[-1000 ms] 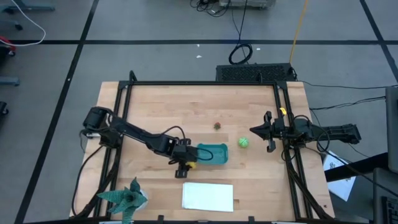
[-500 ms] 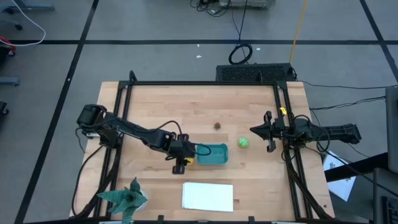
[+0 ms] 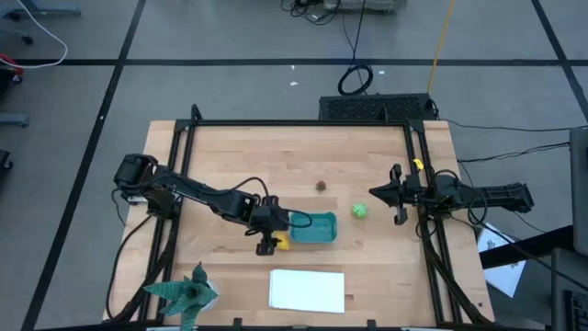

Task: Pick and placing Produce into tupperware
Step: Put the yellow lemon into the green bin

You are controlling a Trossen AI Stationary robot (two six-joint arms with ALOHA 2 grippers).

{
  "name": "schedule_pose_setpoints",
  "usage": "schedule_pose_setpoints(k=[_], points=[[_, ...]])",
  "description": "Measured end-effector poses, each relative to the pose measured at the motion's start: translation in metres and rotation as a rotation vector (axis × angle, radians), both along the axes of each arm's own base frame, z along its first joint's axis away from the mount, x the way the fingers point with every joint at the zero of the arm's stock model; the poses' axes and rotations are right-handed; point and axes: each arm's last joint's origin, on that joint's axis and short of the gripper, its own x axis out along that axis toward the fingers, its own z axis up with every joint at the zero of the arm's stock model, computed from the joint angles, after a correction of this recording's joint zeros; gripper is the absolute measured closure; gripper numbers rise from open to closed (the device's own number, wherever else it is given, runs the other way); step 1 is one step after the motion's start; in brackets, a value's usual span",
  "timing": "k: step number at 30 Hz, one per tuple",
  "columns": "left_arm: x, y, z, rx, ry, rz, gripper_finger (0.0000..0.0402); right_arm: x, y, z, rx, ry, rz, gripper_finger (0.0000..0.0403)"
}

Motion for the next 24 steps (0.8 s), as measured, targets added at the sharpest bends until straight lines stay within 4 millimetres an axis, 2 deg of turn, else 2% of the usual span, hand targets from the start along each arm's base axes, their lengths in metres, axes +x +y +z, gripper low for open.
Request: schedule_pose_setpoints(k=[8,24], points=[[-0.0012,-0.0024,-0.0004,-0.047,0.018,-0.015,0.0074,0.0,0.0,0.0,0.0,0.0,0.0,0.0403],[-0.0011,-0.0024,-0.0003,-0.046,0.017,-0.017,0.0073,0.0,0.0,0.0,0.0,0.0,0.0,0.0403]])
